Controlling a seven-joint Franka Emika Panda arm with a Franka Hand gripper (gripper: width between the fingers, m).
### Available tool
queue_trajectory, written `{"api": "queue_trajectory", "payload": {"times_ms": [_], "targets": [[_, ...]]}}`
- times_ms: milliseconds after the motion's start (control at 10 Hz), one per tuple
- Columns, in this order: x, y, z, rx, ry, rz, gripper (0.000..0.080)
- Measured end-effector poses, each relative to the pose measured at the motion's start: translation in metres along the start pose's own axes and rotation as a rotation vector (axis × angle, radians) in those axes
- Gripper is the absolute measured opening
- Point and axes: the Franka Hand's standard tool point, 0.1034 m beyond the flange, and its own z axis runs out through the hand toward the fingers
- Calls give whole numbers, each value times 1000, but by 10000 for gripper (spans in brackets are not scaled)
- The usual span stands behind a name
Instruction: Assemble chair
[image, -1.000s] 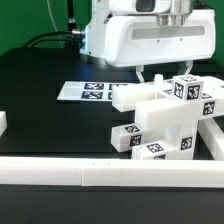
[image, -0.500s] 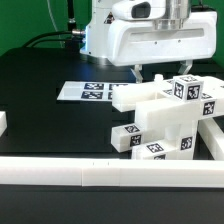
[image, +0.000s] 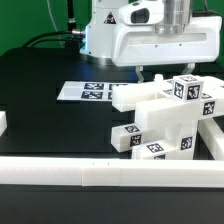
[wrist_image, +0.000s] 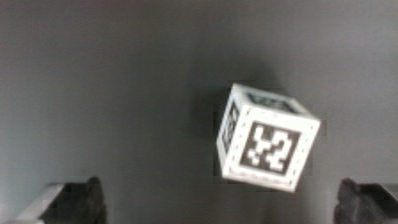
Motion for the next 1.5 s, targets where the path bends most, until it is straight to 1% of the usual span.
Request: {"api": "queue_trajectory", "payload": {"times_ms": [100, 400, 500, 600, 700, 1100, 1200, 1300, 1400, 1500], "targets": [[2, 0, -1, 0, 4, 0, 649], [0, 0, 1, 0, 1, 26, 649], [-5, -5, 4, 3, -9, 130, 649], [-7, -11, 6, 4, -16, 183, 649], [-8, -14, 8, 2, -18, 199, 649], [-9, -11, 10, 1, -12, 211, 649], [-15, -11, 13, -2, -11, 255, 649], [-21, -20, 19, -6, -19, 280, 649], [-24, -32, 23, -15, -26, 280, 649], [-25, -34, 25, -16, -30, 270, 649]]}}
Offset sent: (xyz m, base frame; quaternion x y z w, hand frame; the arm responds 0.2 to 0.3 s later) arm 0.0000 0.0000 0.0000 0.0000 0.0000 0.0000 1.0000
